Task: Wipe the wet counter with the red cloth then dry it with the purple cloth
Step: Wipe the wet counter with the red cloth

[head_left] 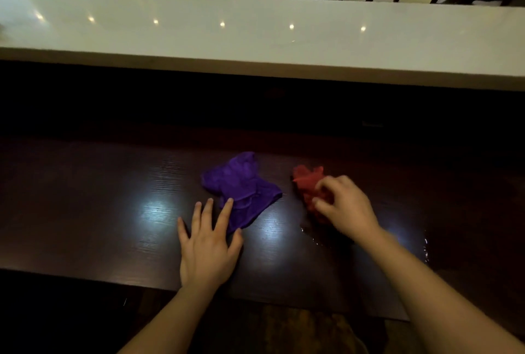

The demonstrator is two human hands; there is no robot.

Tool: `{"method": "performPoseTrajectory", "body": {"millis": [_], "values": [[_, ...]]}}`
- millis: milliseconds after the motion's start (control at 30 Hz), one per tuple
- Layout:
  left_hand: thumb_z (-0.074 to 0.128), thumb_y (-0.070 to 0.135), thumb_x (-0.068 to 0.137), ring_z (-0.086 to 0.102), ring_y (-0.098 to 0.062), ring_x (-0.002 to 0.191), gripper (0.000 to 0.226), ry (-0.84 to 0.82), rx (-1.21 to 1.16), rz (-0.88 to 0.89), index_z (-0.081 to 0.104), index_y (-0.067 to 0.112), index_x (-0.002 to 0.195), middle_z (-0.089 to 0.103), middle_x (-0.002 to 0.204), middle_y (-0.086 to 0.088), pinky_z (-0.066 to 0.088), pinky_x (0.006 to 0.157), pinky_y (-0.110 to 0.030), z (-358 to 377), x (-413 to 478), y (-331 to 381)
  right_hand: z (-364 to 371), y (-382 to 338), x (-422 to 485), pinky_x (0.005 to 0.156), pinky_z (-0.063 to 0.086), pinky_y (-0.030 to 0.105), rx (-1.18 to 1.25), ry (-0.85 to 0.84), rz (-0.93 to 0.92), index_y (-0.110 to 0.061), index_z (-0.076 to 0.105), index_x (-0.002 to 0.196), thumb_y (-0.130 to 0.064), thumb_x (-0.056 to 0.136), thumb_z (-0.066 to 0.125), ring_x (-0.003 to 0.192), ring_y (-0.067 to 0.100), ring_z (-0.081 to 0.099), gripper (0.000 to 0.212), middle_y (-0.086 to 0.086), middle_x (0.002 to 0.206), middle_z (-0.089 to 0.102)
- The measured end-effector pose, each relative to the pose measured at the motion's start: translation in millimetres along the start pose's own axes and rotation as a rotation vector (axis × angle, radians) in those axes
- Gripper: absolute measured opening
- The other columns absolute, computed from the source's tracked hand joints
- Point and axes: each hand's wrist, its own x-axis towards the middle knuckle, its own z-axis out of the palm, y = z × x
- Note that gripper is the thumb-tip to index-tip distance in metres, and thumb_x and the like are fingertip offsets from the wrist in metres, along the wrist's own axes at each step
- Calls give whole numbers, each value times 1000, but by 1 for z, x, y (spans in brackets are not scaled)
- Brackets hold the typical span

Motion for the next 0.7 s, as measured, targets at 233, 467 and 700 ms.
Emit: {"method": "performPoseTrajectory", "body": {"millis": [233,467,700], "values": [[28,58,91,12,-26,148,64,4,-6,2,14,42,151,30,157,-8,6,116,-60,2,1,-2,-61,69,17,89,45,38,-41,-28,327,-27,54,138,-25,87,64,108,37,59,51,17,119,59],[31,55,92,14,-26,148,63,-12,7,-10,17,40,151,32,155,-10,8,116,-60,-4,0,2,-70,81,-62,87,51,39,467,141,523,-23,69,114,-11,93,55,99,27,67,28,7,110,71],[44,42,83,38,-41,129,63,159,-76,101,46,13,140,42,141,-23,28,108,-62,-10,-10,8,-17,62,-140,95,43,45,-201,164,281,-29,54,135,-46,88,63,119,32,46,51,7,136,49]]}}
